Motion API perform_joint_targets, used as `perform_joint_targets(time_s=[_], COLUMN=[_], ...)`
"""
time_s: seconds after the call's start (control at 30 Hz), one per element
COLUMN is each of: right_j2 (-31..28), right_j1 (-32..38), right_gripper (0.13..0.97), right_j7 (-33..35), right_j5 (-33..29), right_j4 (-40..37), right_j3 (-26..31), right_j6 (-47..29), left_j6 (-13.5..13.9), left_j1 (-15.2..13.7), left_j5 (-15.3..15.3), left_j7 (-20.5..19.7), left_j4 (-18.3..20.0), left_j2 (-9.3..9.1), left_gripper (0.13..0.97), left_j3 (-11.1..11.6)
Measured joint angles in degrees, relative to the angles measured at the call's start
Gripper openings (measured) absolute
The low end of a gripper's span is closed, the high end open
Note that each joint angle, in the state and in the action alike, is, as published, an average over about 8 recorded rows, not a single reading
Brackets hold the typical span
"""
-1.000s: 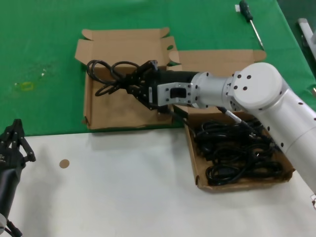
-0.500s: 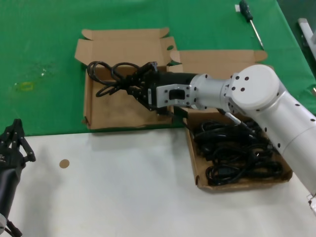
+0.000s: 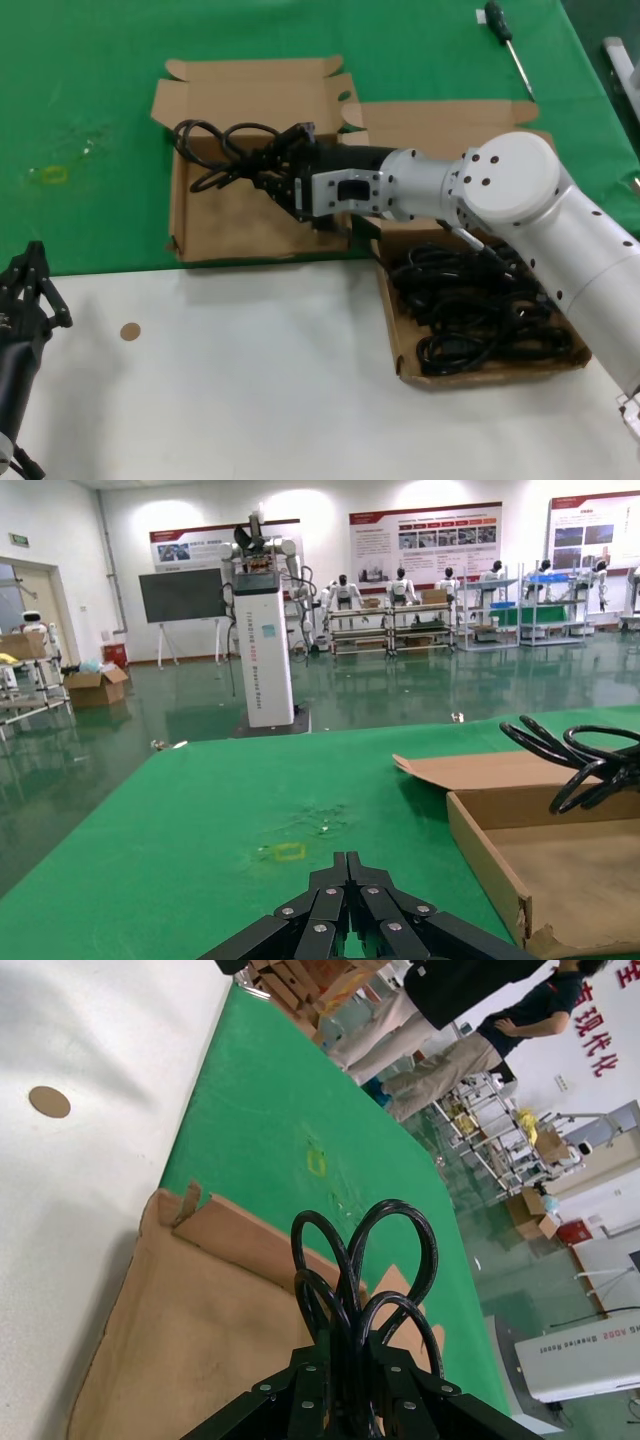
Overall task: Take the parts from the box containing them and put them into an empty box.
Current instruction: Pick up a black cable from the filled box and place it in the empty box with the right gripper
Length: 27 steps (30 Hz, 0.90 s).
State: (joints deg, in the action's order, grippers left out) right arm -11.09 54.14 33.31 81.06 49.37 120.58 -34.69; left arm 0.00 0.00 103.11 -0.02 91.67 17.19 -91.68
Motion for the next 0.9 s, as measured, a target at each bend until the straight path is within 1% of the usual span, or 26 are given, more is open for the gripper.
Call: perform_joint_targets(time_s=[0.33,0.63,0.9], right_j2=[0.7,0.9,0.8], right_j1=[0.7,1.1,1.0], right_gripper=[0.206,0.232,0.33], right_j7=[1.8,2.6,2.1], right_j5=[0.5,0.8,0.5], right_j4=[-2.7,-3.8,-3.3], right_j3=[-0.5,-0.8,-0.7], right_j6=[0.9,1.2,1.5], left_j6=[0.0,0.0,0.0], left_j1=[0.0,0.0,0.0], left_j5=[0.0,0.0,0.0], left_j7=[0.0,0.0,0.0], left_j4=[0.0,0.0,0.0], left_j2=[0.0,0.0,0.0], left_gripper=[0.152,0.152,0.152], left_j3=[0.0,0.0,0.0])
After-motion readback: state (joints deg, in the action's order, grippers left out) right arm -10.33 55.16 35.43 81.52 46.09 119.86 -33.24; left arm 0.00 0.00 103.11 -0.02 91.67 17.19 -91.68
